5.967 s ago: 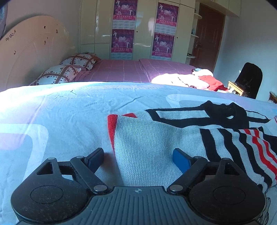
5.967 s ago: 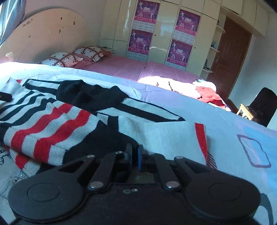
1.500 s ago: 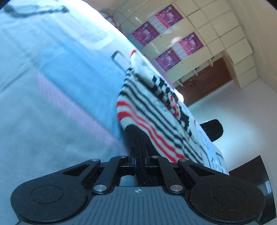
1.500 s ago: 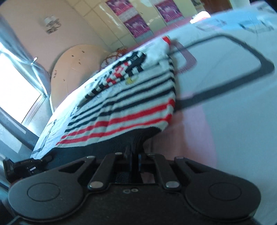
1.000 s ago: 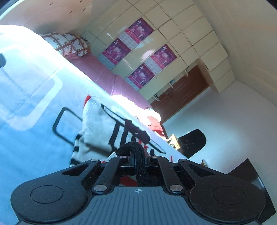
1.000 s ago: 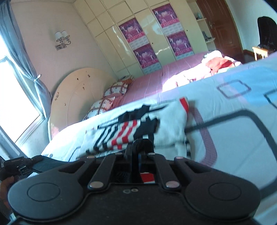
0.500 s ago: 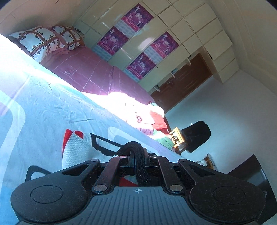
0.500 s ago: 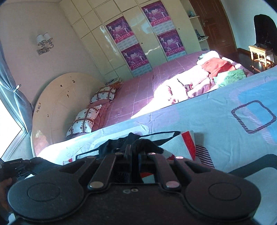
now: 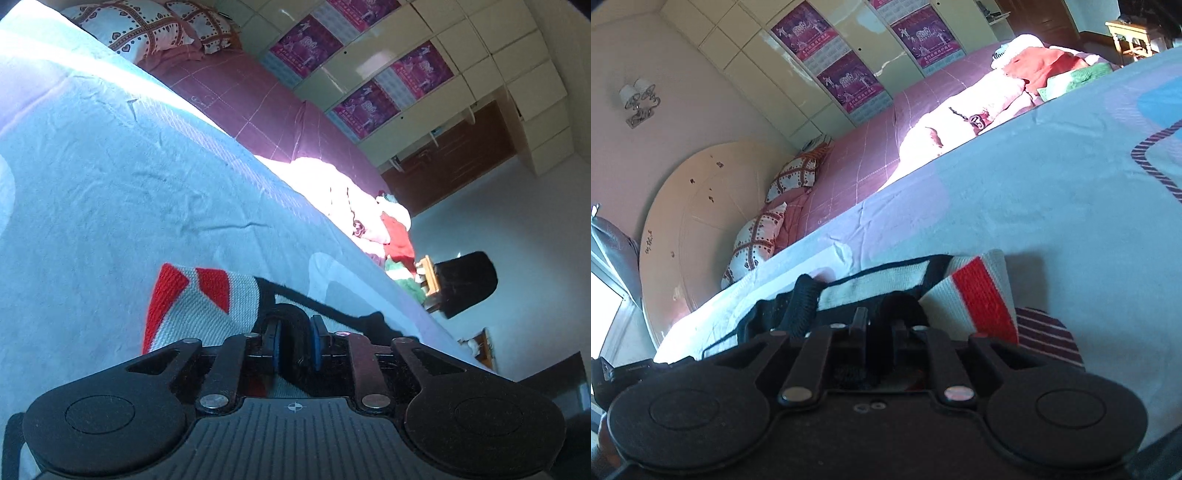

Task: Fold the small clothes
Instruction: 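Fold the hem over toward the collar and open both grippers, then press and smooth the folded sweater flat with both open grippers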

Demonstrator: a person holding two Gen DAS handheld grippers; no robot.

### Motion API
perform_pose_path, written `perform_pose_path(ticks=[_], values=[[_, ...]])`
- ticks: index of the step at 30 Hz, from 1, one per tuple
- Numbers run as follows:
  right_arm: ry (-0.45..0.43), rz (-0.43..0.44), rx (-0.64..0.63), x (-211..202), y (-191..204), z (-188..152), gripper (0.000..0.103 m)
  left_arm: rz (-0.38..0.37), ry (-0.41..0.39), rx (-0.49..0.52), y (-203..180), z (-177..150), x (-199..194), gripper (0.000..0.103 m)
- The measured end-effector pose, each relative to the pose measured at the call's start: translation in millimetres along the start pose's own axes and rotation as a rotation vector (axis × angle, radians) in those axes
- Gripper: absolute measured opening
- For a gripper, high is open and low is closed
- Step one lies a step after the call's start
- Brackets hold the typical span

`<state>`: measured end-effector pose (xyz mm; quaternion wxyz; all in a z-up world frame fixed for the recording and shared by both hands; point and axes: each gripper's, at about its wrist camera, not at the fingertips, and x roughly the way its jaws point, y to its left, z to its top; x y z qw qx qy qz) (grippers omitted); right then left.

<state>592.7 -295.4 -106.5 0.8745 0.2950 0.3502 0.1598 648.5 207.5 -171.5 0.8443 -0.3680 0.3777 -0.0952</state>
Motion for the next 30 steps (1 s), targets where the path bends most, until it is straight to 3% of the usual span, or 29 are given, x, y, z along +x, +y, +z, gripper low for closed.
perform_pose_path(ticks=[4, 8, 11, 14, 17, 18, 19, 21, 24, 26, 28, 30], values=[[-0.03, 0.06, 0.023, 0, -5, 4, 0.031, -0.053, -0.029, -0.013, 1, -1, 10, 0.042], [-0.085, 0.049, -0.024, -17, -1, 10, 0.035, -0.034, -0.049, 0.071, -10, -5, 8, 0.044], [-0.154, 0.016, -0.089, -36, 3, 17, 0.051, 0.011, -0.087, 0.187, -22, -6, -8, 0.047], [-0.101, -0.026, -0.174, -27, 10, 22, 0.054, 0.108, -0.093, 0.299, -30, -7, -17, 0.049], [-0.03, -0.099, -0.273, -8, 24, 16, 0.053, 0.16, -0.065, 0.358, -33, -6, -24, 0.049], [-0.001, -0.131, -0.305, 1, 30, 12, 0.051, 0.191, -0.055, 0.389, -35, -7, -23, 0.049], [0.02, -0.164, -0.331, 7, 33, 8, 0.042, 0.235, -0.045, 0.437, -38, -9, -22, 0.049], [0.039, -0.242, -0.401, 19, 40, -1, 0.009, 0.281, -0.068, 0.531, -41, -23, -21, 0.045], [0.018, -0.321, -0.433, 15, 51, -5, 0.004, 0.321, -0.114, 0.599, -44, -36, -28, 0.035], [0.015, -0.379, -0.453, 14, 52, -9, 0.003, 0.359, -0.124, 0.664, -47, -41, -34, 0.034], [0.031, -0.395, -0.488, 14, 54, -11, 0.003, 0.396, -0.132, 0.733, -54, -46, -36, 0.034], [-0.012, -0.394, -0.487, 5, 63, -10, 0.008, 0.409, -0.132, 0.756, -60, -44, -42, 0.036]])
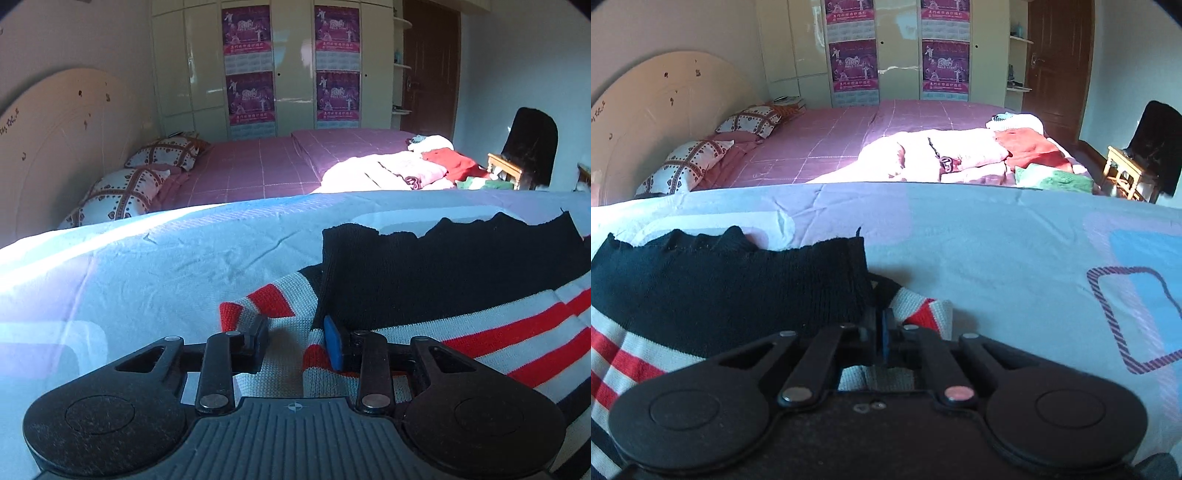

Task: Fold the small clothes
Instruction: 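Press and smooth the folded sweater flat with both open grippers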

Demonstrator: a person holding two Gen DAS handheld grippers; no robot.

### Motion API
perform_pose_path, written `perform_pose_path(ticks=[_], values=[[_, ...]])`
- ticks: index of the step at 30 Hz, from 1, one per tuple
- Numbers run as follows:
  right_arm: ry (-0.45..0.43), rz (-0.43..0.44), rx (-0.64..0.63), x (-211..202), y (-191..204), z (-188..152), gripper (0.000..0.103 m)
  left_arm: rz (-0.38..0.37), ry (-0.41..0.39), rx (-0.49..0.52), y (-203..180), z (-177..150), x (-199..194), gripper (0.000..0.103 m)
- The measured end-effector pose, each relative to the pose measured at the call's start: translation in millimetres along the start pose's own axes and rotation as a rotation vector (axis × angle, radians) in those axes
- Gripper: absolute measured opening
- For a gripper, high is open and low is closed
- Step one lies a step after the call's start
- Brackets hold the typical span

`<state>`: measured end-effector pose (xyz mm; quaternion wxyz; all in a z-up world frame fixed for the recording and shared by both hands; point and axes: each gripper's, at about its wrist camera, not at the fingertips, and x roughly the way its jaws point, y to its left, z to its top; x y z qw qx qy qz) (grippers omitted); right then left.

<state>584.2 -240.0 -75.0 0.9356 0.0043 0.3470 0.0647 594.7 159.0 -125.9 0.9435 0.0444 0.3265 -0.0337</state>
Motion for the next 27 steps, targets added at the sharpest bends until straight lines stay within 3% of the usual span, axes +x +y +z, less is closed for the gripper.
perform_pose_path(ticks=[1, 4, 8, 11, 14, 16, 20, 22, 24, 27], values=[[-0.042, 0.009, 0.013, -11, 0, 2, 0.016, 0.008, -0.009, -0.012, 0, 3, -8, 0.043], [-0.084, 0.087, 0.001, -25, 9, 5, 0.016, 0.003, -0.089, -0.056, -1, 13, -32, 0.063], [-0.053, 0.231, -0.11, -12, 65, 4, 0.021, -0.17, -0.113, 0.002, -50, 38, -35, 0.063], [-0.042, 0.232, -0.191, 3, 109, 1, 0.02, -0.255, -0.052, 0.057, -99, 47, -16, 0.063], [0.005, 0.211, -0.227, 19, 132, -2, 0.02, -0.291, 0.007, 0.022, -117, 41, 6, 0.063], [0.01, 0.174, -0.32, 22, 141, -10, 0.021, -0.234, 0.056, 0.038, -120, 26, 19, 0.065], [-0.009, -0.015, -0.41, 13, 111, -17, 0.03, -0.138, 0.001, 0.033, -89, 7, 2, 0.068], [-0.008, -0.029, -0.33, 7, 66, -20, 0.042, -0.109, -0.028, 0.028, -60, -6, -10, 0.068], [-0.004, -0.043, -0.27, 3, 39, -20, 0.043, -0.058, -0.02, 0.027, -39, -14, -17, 0.068], [0.015, -0.035, -0.222, 4, 39, -16, 0.046, -0.075, -0.007, 0.003, -30, -13, -17, 0.068]])
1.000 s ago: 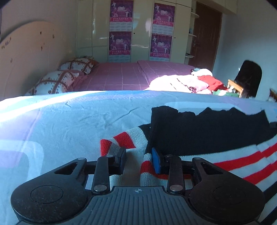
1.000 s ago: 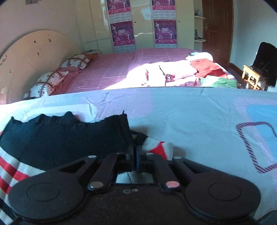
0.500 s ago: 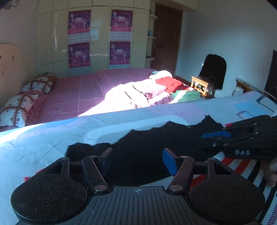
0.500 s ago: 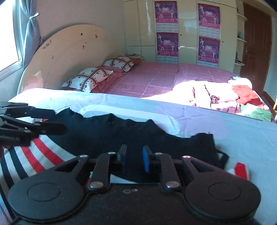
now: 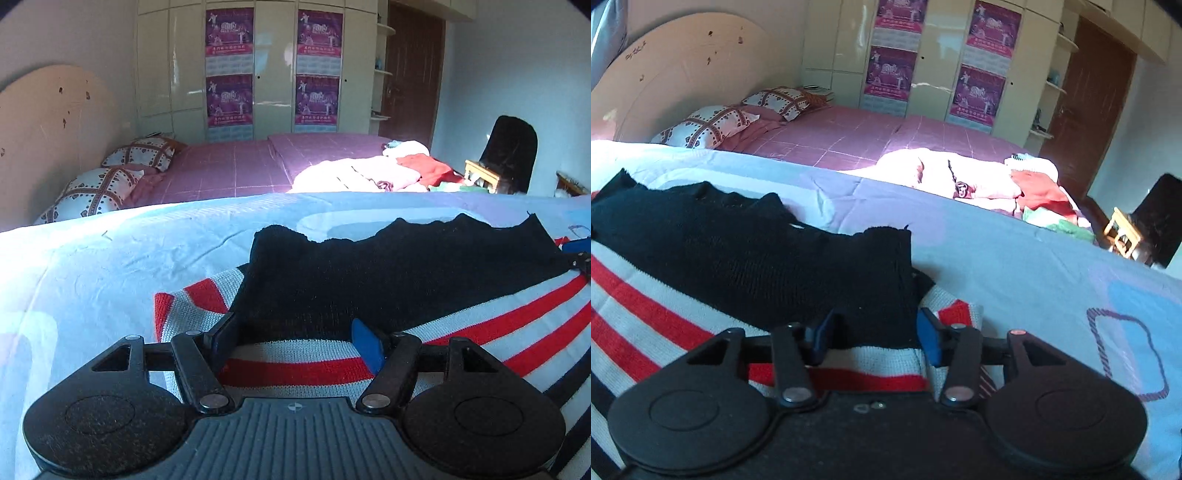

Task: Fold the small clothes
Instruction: 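Press and smooth the folded sweater flat with both open grippers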

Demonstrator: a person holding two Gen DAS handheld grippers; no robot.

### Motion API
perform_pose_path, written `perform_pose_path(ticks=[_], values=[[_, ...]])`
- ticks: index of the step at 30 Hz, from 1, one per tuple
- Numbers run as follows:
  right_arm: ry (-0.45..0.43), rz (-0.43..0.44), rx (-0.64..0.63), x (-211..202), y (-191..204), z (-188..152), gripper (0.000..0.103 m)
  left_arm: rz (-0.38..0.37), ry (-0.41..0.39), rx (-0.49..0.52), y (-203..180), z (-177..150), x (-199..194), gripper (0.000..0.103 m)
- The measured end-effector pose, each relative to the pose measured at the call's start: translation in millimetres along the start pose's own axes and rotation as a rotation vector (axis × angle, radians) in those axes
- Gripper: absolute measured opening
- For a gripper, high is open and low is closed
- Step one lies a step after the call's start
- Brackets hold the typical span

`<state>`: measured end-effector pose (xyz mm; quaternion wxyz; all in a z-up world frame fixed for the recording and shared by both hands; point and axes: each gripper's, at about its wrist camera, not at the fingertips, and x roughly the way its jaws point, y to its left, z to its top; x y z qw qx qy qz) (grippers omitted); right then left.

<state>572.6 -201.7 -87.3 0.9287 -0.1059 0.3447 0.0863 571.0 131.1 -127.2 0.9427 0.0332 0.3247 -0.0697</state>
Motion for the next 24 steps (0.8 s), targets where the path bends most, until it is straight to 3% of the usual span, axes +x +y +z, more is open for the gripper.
perform_pose_path(ticks=[2, 4, 7, 12, 13, 15, 18, 23, 24], values=[[-0.059, 0.005, 0.024, -17, 6, 2, 0.038, 0.032, 0.012, 0.036, -10, 5, -1, 0.068], [-0.122, 0.07, 0.055, -39, 12, 1, 0.023, 0.03, -0.012, 0.032, -19, 13, -16, 0.069], [-0.121, 0.168, 0.025, -54, 44, -7, 0.022, -0.037, -0.077, 0.019, -41, 20, -39, 0.074], [-0.083, 0.268, -0.071, -50, 106, -12, 0.023, -0.158, -0.018, 0.011, -90, 13, -30, 0.075], [-0.081, 0.246, -0.095, -49, 114, -13, 0.02, -0.15, 0.004, 0.023, -97, 9, -24, 0.076], [-0.062, 0.219, -0.15, -47, 116, -17, 0.024, -0.112, 0.039, 0.03, -97, -2, -18, 0.076], [-0.071, 0.162, -0.187, -53, 99, -22, 0.028, -0.09, 0.015, 0.038, -81, -15, -29, 0.077], [-0.031, 0.077, -0.067, -65, 25, -48, 0.031, 0.015, 0.018, -0.008, -21, -37, -55, 0.078], [-0.026, 0.054, -0.055, -67, 16, -52, 0.027, 0.012, 0.02, -0.031, -8, -42, -59, 0.077]])
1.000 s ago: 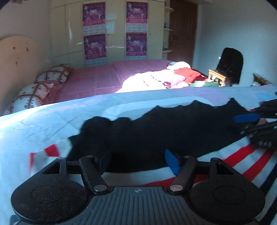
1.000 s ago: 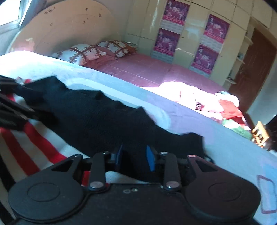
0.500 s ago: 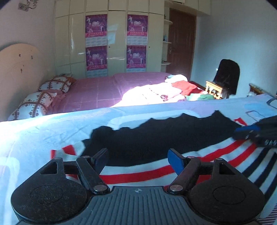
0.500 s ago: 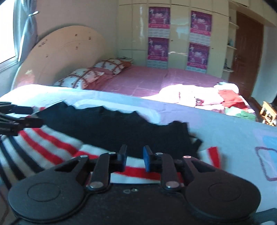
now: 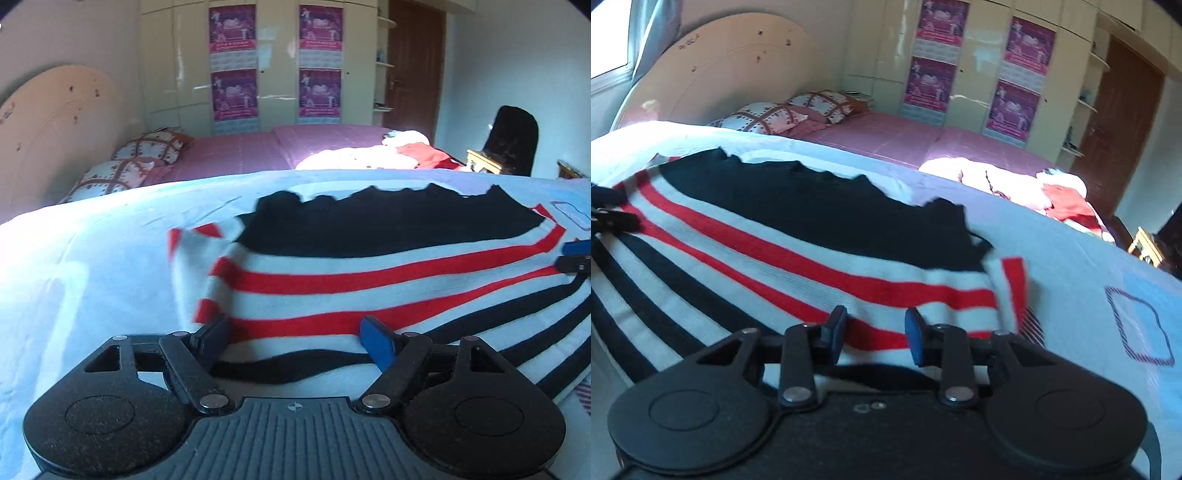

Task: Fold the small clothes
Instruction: 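Press and smooth the folded sweater flat with both open grippers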

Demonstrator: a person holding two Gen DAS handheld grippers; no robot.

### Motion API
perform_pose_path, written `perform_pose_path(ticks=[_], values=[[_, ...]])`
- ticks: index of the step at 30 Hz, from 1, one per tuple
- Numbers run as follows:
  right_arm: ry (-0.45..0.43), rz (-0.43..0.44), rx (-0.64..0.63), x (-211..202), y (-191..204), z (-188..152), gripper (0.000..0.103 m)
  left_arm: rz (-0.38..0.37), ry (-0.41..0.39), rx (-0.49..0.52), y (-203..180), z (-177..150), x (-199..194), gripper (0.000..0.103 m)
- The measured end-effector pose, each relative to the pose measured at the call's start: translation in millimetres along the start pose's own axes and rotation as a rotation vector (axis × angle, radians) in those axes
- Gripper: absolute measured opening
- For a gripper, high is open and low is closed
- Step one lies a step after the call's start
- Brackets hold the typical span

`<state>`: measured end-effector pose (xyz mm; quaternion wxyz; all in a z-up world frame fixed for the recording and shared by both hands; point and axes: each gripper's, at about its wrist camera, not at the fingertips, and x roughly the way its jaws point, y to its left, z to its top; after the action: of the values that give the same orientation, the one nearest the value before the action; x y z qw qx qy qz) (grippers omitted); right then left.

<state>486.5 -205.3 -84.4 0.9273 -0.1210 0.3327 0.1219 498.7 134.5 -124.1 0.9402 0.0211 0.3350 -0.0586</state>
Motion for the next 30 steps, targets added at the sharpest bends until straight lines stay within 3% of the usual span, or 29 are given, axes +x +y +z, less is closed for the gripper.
perform_pose_path(ticks=[1, 4, 7, 12, 15, 19, 24, 27, 30], values=[[-0.004, 0.011, 0.018, -1, -5, -3, 0.025, -0.03, 0.001, -0.016, 9, -2, -2, 0.077], [-0.017, -0.009, 0.038, -11, 12, 9, 0.021, 0.004, 0.024, 0.038, -4, 4, -3, 0.077], [-0.096, 0.097, 0.104, -37, 35, 18, 0.026, -0.047, -0.023, 0.004, -22, 14, -21, 0.077], [-0.037, 0.267, 0.043, -38, 101, 11, 0.028, -0.148, -0.016, 0.031, -63, 5, -35, 0.077], [0.044, 0.254, 0.012, -24, 126, -3, 0.028, -0.138, 0.05, 0.046, -76, -12, -26, 0.078], [0.006, 0.22, -0.026, -32, 134, -10, 0.028, -0.11, 0.03, 0.149, -90, -28, -31, 0.088], [0.019, 0.145, -0.005, -43, 101, -17, 0.027, -0.063, 0.018, 0.063, -53, -37, -47, 0.088], [0.033, 0.069, 0.049, -53, 55, -36, 0.024, -0.098, 0.022, 0.002, -19, -50, -56, 0.088], [0.039, 0.006, 0.123, -66, 9, -59, 0.023, -0.111, 0.029, 0.055, -9, -59, -64, 0.088]])
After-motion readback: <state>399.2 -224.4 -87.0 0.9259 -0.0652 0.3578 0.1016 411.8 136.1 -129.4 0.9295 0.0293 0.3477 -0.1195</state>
